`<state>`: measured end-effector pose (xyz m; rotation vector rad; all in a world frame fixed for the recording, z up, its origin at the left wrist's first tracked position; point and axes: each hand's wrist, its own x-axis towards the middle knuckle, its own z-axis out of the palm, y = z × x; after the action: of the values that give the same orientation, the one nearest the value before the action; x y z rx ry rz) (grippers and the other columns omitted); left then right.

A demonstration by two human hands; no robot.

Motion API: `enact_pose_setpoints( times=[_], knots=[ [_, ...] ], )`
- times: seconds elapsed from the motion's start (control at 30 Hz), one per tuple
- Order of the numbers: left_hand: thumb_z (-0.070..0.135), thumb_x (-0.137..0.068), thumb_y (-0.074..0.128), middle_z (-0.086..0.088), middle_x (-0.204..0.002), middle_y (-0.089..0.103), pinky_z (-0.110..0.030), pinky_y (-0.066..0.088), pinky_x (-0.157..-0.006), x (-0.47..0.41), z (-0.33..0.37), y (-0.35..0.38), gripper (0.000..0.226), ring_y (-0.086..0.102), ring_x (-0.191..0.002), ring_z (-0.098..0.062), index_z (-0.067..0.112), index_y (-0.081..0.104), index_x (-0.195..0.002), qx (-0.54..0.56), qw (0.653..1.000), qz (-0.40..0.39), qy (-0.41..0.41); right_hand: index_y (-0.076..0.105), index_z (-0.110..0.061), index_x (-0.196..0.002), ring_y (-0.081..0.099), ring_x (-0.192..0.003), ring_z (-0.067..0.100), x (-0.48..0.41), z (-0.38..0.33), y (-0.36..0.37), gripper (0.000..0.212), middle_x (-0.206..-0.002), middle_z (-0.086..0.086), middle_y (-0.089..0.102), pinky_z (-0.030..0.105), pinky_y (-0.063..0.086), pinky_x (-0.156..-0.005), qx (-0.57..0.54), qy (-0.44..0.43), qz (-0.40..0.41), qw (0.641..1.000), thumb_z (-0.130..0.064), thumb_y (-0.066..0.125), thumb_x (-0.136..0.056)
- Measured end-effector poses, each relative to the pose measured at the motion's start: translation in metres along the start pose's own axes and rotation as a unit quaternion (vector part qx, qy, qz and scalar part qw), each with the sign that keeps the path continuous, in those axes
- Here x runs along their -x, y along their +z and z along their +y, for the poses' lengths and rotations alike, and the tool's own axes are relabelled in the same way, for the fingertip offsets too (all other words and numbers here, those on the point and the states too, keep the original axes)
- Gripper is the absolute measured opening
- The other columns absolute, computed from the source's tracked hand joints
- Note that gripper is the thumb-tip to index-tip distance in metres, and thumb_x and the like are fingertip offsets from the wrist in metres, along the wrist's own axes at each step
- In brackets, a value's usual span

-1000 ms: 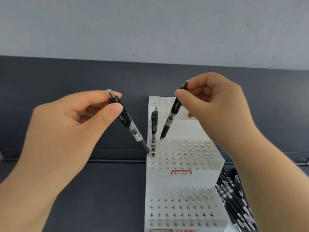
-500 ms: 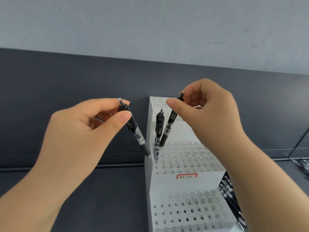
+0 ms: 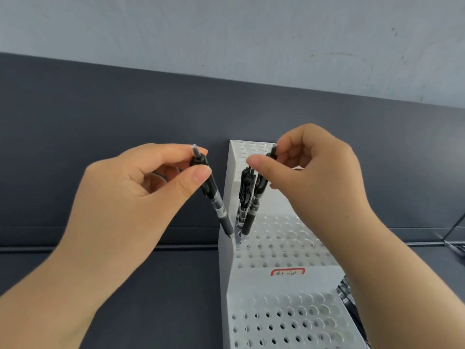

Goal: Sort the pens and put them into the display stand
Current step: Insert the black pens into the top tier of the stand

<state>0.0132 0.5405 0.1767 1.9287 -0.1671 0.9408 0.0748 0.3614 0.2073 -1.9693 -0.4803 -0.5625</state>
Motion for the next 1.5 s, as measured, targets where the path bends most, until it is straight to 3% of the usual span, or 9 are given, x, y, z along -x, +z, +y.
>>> enact_pose_setpoints(
  times=[0.13,0.27,0.7,0.83,0.93,1.07,1.2,1.5],
  knots=[
    [0.052,-0.071,0.065,0.019,-0.087,0.069,-0.006,0.047,-0.068,0.000,0.003,0.005,0.022,0.063,-0.075,-0.008,0.046,0.069,-0.092,0.013,1.000,-0.003,-0.008,0.056,-0.025,-0.067,0.054,-0.057,0.000,0.003,0.011,0.007,0.031,-0.060,-0.010,0.059,0.010,0.044,-0.057,0.003,0.025,-0.034,0.999,-0.040,0.082,-0.060],
    [0.036,-0.071,0.077,0.018,-0.092,0.067,0.001,0.043,-0.066,-0.003,0.009,0.012,0.016,0.061,-0.078,0.010,0.032,0.069,-0.085,0.098,0.995,-0.016,-0.030,0.060,-0.024,-0.065,0.055,-0.054,0.001,0.004,0.017,0.006,0.027,-0.066,-0.010,0.064,0.011,0.045,-0.053,-0.001,0.034,-0.055,0.998,-0.040,0.081,-0.061],
    [0.031,-0.071,0.070,0.020,-0.089,0.067,-0.001,0.045,-0.066,-0.005,0.023,0.024,0.016,0.062,-0.078,0.009,0.030,0.070,-0.087,0.075,0.997,-0.026,-0.008,0.059,-0.028,-0.064,0.056,-0.065,-0.003,0.005,0.018,0.009,0.024,-0.058,-0.012,0.060,0.006,0.044,-0.059,0.044,0.019,-0.073,0.996,-0.039,0.080,-0.066],
    [0.049,-0.068,0.074,0.020,-0.083,0.068,-0.022,0.052,-0.065,-0.004,0.023,0.025,0.022,0.064,-0.073,-0.016,0.046,0.069,-0.090,-0.005,1.000,-0.015,0.010,0.062,-0.027,-0.067,0.057,-0.063,0.001,0.007,0.021,0.008,0.021,-0.061,-0.010,0.062,0.009,0.045,-0.056,0.028,0.030,-0.075,0.996,-0.038,0.079,-0.066],
    [0.053,-0.065,0.076,0.020,-0.081,0.069,-0.029,0.052,-0.069,-0.005,0.022,0.030,0.024,0.064,-0.073,-0.021,0.046,0.069,-0.088,-0.001,1.000,-0.019,-0.002,0.063,-0.026,-0.066,0.058,-0.062,0.003,0.007,0.021,0.003,0.020,-0.058,-0.008,0.062,0.010,0.045,-0.056,0.026,0.023,-0.060,0.998,-0.040,0.077,-0.068],
    [0.045,-0.063,0.071,0.024,-0.078,0.068,-0.018,0.051,-0.069,-0.007,0.022,0.038,0.019,0.065,-0.073,-0.010,0.038,0.069,-0.081,0.005,0.999,-0.038,-0.021,0.063,-0.027,-0.065,0.057,-0.058,0.001,0.007,0.024,-0.007,0.023,-0.061,-0.011,0.064,0.008,0.043,-0.054,0.027,0.028,-0.033,0.999,-0.048,0.072,-0.068],
    [0.034,-0.064,0.079,0.022,-0.071,0.066,-0.006,0.043,-0.057,-0.004,0.015,0.043,0.013,0.059,-0.064,-0.002,0.031,0.070,-0.073,-0.042,0.996,-0.068,-0.046,0.063,-0.028,-0.065,0.056,-0.058,-0.001,0.009,0.029,-0.015,0.023,-0.066,-0.017,0.065,0.005,0.041,-0.054,0.027,0.042,-0.020,0.999,-0.049,0.071,-0.069],
    [0.031,-0.068,0.079,0.021,-0.068,0.065,-0.004,0.040,-0.055,-0.001,0.011,0.047,0.013,0.056,-0.061,0.003,0.030,0.067,-0.063,-0.076,0.991,-0.086,-0.074,0.062,-0.029,-0.064,0.061,-0.062,0.003,0.021,0.044,-0.021,0.023,-0.067,-0.019,0.065,0.005,0.042,-0.053,0.035,0.068,-0.026,0.997,-0.051,0.069,-0.069]
  ],
)
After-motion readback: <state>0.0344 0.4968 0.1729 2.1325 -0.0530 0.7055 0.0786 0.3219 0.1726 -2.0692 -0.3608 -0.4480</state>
